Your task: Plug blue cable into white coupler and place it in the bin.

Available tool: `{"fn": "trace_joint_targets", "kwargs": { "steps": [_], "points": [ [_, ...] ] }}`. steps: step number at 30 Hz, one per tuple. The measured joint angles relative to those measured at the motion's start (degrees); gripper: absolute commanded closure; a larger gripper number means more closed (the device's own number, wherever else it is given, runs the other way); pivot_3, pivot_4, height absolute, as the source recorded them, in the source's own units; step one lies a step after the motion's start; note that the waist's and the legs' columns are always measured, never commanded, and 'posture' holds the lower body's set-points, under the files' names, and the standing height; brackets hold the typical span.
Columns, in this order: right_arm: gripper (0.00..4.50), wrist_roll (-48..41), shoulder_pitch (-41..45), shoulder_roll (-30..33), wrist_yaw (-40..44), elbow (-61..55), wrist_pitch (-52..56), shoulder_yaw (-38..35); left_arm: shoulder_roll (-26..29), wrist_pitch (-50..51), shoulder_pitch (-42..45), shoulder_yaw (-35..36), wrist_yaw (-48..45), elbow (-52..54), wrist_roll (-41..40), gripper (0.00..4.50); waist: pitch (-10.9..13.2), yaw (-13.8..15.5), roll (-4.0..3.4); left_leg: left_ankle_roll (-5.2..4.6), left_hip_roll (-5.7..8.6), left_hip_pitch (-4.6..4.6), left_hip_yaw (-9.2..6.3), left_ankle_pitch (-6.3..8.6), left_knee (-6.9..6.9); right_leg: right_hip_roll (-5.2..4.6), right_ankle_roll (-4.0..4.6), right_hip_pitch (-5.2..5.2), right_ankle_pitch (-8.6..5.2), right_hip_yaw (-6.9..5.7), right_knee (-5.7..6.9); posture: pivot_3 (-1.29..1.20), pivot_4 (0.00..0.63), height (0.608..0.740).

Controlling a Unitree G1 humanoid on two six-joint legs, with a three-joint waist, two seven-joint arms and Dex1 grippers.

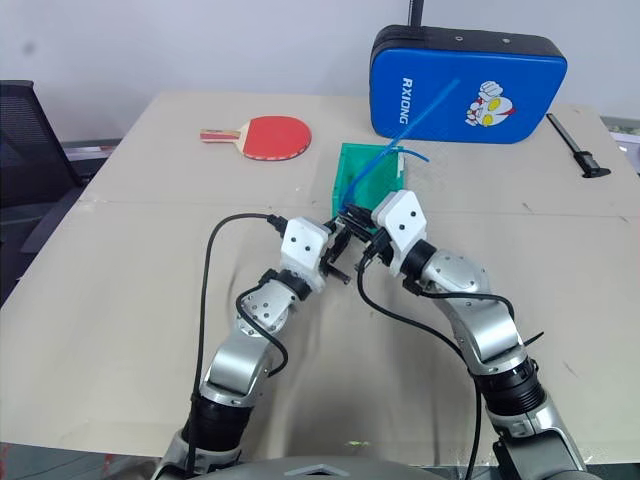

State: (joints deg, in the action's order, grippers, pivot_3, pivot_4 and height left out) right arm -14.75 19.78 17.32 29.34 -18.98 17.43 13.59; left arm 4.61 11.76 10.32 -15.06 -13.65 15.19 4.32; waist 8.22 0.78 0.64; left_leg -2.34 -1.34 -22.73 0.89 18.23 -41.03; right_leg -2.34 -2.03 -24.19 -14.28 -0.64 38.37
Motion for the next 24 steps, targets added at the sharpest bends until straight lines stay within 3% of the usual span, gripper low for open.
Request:
{"fn": "trace_joint_targets", "kwargs": {
  "steps": [12,24],
  "points": [
    [4.50,4.57,1.46,2.64,1.81,0.12,0.68,1.79,2.78,-0.08,0.07,-1.41,-1.93,-0.01,1.31,4.15,0.00,-0.01,0.00,0.01,0.01,0.03,0.01,0.00,-0.05,0.00,0.00,0.00,0.00,0.01,0.08,0.00,0.150,0.681],
    [4.50,5.01,2.29,3.95,3.71,-2.30,7.85,2.12,3.75,-0.41,0.06,-1.80,-2.48,-0.28,2.90,4.15,0.00,0.09,0.00,0.00,0.02,0.02,-0.01,0.00,-0.05,-0.06,0.00,0.00,0.00,-0.01,0.09,0.00,0.150,0.681]
  ]
}}
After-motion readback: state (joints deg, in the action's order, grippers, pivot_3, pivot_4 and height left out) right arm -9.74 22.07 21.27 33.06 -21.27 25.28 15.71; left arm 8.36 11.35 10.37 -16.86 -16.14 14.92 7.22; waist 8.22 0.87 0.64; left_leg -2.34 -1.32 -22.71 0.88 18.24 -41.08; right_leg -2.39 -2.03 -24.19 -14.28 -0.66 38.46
